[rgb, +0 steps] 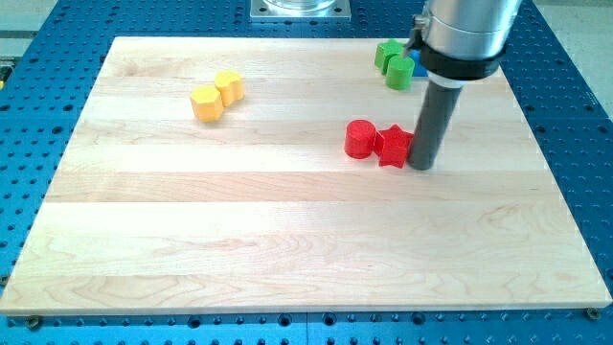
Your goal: Move the green blocks to the top of the red star
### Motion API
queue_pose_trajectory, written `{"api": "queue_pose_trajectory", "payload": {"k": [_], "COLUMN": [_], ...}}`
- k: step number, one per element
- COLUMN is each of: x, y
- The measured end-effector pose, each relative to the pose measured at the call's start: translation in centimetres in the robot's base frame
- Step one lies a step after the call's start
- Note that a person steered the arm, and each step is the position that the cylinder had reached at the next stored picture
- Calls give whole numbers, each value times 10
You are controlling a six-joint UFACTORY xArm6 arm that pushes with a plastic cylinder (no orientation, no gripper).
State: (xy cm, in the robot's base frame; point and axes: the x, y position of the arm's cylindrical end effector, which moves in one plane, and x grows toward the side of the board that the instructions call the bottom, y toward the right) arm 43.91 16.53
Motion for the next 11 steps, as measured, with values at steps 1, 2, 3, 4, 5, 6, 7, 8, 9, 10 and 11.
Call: {"api": "queue_pose_trajectory", "payload": {"k": [1, 2, 3, 4, 5, 6, 7, 8, 9, 10, 11], "x": [-58, -71, -74, -118, -207, -242, -208, -147, -163, -127, -89], "y": [13, 13, -62, -109, -102, -72, -6, -18, -52, -74, -29]}}
